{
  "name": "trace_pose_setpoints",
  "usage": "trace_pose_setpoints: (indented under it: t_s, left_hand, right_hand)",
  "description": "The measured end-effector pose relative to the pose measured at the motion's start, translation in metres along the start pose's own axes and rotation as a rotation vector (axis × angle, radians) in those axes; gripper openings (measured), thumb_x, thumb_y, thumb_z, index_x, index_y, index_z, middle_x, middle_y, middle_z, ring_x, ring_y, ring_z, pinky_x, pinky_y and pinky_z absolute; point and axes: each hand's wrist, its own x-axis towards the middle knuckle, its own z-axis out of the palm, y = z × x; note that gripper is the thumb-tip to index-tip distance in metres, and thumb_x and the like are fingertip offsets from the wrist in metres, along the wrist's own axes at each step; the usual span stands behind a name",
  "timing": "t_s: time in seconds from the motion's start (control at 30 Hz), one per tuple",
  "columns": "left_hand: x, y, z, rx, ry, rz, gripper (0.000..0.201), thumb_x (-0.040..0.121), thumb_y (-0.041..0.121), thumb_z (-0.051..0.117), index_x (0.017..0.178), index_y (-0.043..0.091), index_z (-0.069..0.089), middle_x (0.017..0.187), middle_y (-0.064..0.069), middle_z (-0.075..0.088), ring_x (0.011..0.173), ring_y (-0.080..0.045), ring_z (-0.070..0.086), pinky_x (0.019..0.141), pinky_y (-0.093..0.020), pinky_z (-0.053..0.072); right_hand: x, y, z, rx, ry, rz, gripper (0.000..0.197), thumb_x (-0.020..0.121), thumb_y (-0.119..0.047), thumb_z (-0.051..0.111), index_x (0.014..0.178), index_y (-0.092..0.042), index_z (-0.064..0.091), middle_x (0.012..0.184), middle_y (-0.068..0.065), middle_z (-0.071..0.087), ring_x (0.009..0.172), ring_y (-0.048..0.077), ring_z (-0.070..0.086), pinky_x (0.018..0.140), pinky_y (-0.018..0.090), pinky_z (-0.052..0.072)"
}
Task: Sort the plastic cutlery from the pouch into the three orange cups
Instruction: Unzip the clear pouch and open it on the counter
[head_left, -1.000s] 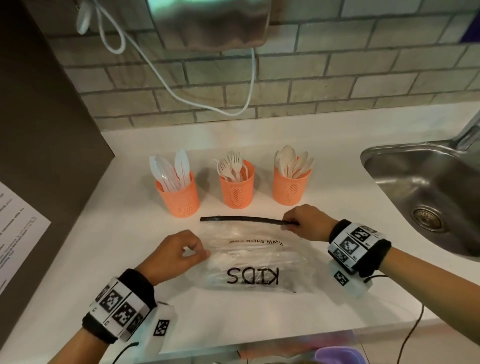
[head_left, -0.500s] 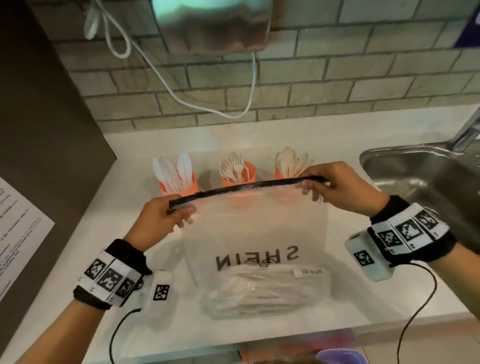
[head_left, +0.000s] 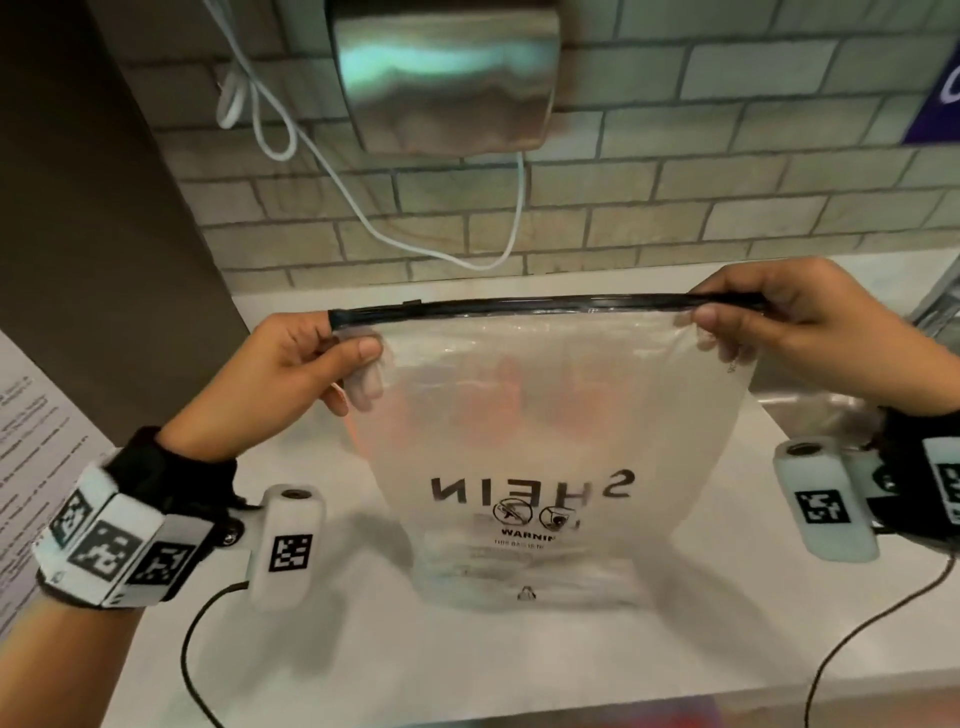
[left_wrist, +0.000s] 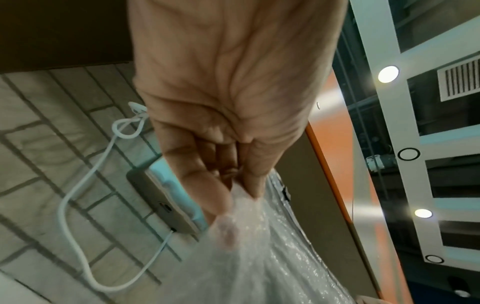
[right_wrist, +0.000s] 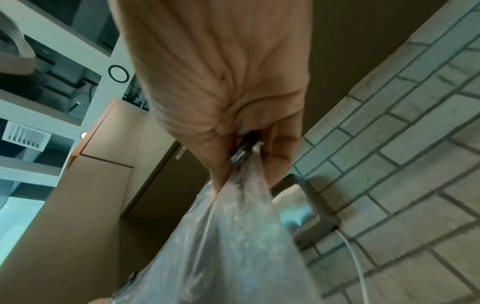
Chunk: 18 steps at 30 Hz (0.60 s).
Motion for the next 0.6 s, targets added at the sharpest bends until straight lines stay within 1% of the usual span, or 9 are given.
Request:
trace_pose_setpoints:
  t_s: [0.07, 0.13, 0.17, 0.23, 0.3, 0.37, 0.43, 0.5, 0.6]
  left_hand:
    - [0.001, -0.001, 0.001, 0.012, 0.002, -0.032, 0.018, 0.084, 0.017, 0.054, 0.078, 0.003, 0.064, 0.059, -0.002, 0.069, 0.049, -0.01, 0.063, 0.044, -0.017, 0.049]
    - [-0.002, -0.004, 0.006, 0.012, -0.003, -0.066, 0.014, 0.085, 0.01, 0.053, 0.08, 0.001, 0.062, 0.057, -0.004, 0.068, 0.047, -0.009, 0.063, 0.043, -0.017, 0.049]
    - [-0.003, -0.006, 0.009, 0.003, -0.005, -0.073, 0.013, 0.083, 0.012, 0.054, 0.08, 0.003, 0.063, 0.056, -0.004, 0.067, 0.047, -0.009, 0.062, 0.043, -0.018, 0.049]
    - [-0.004, -0.008, 0.014, -0.016, -0.01, -0.077, 0.014, 0.079, 0.019, 0.056, 0.083, 0.008, 0.064, 0.055, -0.004, 0.065, 0.046, -0.009, 0.061, 0.044, -0.018, 0.049]
    - [-0.003, -0.007, 0.018, -0.03, -0.013, -0.054, 0.016, 0.077, 0.022, 0.056, 0.086, 0.011, 0.064, 0.057, -0.003, 0.064, 0.046, -0.01, 0.062, 0.044, -0.019, 0.049]
    - [-0.003, -0.004, 0.023, -0.038, 0.008, -0.016, 0.015, 0.077, 0.023, 0.056, 0.086, 0.012, 0.063, 0.058, -0.002, 0.063, 0.048, -0.012, 0.063, 0.045, -0.018, 0.048]
    - [-0.002, -0.002, 0.027, -0.041, 0.032, 0.034, 0.014, 0.079, 0.023, 0.058, 0.086, 0.012, 0.063, 0.061, 0.001, 0.066, 0.051, -0.012, 0.062, 0.049, -0.017, 0.049]
    - [-0.002, 0.001, 0.034, -0.05, 0.042, 0.079, 0.019, 0.082, 0.025, 0.065, 0.088, 0.007, 0.064, 0.067, 0.002, 0.067, 0.058, -0.011, 0.063, 0.055, -0.018, 0.052]
    - [-0.002, 0.006, 0.043, -0.044, 0.074, 0.116, 0.022, 0.079, 0.025, 0.066, 0.09, 0.006, 0.065, 0.07, 0.003, 0.068, 0.062, -0.009, 0.064, 0.061, -0.016, 0.053]
  right_hand:
    - [-0.003, -0.004, 0.0, 0.077, -0.027, 0.015, 0.01, 0.086, -0.035, 0.06, 0.08, -0.033, 0.067, 0.068, -0.01, 0.067, 0.054, 0.006, 0.059, 0.052, 0.015, 0.05]
    - [-0.007, -0.001, 0.001, 0.081, -0.06, 0.046, 0.034, 0.07, -0.069, 0.057, 0.081, -0.039, 0.069, 0.071, -0.006, 0.069, 0.054, 0.005, 0.059, 0.052, 0.015, 0.05]
    - [-0.008, 0.0, 0.003, 0.076, -0.06, 0.061, 0.032, 0.069, -0.07, 0.057, 0.082, -0.043, 0.068, 0.071, -0.006, 0.069, 0.053, 0.005, 0.058, 0.052, 0.013, 0.049]
    - [-0.008, 0.003, 0.002, 0.025, -0.077, 0.088, 0.008, 0.083, -0.039, 0.062, 0.081, -0.045, 0.067, 0.069, -0.01, 0.068, 0.055, 0.005, 0.058, 0.052, 0.01, 0.046]
    - [-0.01, 0.006, 0.0, -0.132, -0.058, 0.099, 0.027, 0.086, -0.014, 0.061, 0.079, -0.04, 0.066, 0.07, -0.017, 0.067, 0.068, 0.002, 0.061, 0.06, 0.012, 0.048]
    - [-0.01, -0.006, 0.002, -0.272, 0.023, 0.068, 0.024, 0.084, -0.018, 0.061, 0.082, -0.041, 0.062, 0.074, -0.015, 0.068, 0.078, -0.003, 0.06, 0.068, 0.011, 0.046]
    - [-0.008, -0.025, 0.015, -0.399, 0.106, 0.005, 0.011, 0.084, -0.037, 0.057, 0.093, -0.036, 0.062, 0.081, -0.012, 0.068, 0.079, 0.003, 0.06, 0.07, 0.008, 0.042]
    - [-0.004, -0.041, 0.036, -0.469, 0.119, -0.075, 0.037, 0.082, -0.053, 0.047, 0.102, -0.027, 0.065, 0.086, -0.009, 0.067, 0.081, 0.01, 0.061, 0.082, 0.024, 0.044]
    - [0.008, -0.061, 0.07, -0.536, 0.173, -0.171, 0.045, 0.081, -0.057, 0.044, 0.103, -0.024, 0.066, 0.089, -0.006, 0.067, 0.085, 0.015, 0.06, 0.094, 0.04, 0.036]
